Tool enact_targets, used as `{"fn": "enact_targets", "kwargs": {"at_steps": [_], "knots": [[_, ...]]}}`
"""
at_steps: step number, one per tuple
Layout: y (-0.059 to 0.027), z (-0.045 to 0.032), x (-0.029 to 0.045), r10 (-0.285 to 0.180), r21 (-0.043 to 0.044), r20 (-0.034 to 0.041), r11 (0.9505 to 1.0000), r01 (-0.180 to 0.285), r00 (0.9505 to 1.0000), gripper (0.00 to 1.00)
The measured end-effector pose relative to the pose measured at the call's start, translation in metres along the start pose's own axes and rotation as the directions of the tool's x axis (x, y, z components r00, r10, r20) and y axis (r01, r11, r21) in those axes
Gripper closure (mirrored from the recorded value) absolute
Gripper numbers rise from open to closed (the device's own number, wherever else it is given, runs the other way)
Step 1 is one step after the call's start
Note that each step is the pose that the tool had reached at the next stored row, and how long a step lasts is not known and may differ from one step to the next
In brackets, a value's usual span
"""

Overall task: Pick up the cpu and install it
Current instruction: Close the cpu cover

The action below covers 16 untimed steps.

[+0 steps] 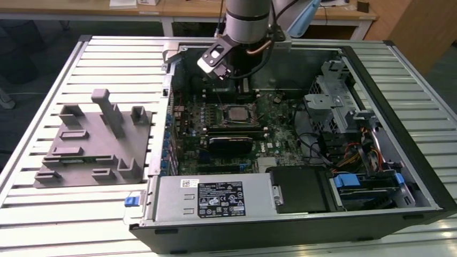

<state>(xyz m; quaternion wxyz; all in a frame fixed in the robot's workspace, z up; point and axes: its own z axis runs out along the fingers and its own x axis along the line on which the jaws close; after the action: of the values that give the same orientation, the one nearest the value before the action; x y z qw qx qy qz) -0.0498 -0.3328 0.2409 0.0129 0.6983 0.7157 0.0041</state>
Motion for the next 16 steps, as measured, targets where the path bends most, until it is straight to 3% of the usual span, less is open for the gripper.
{"fn": "enact_targets", "kwargs": {"at_steps": [7,16], "knots": [[0.0002,-0.0091,-0.0001,0.0,0.0001,0.0001,1.0,0.0,1.0,0.89],[0.0007,-0.0279,-0.0004,0.0,0.0001,0.0002,1.0,0.0,1.0,0.89]]}}
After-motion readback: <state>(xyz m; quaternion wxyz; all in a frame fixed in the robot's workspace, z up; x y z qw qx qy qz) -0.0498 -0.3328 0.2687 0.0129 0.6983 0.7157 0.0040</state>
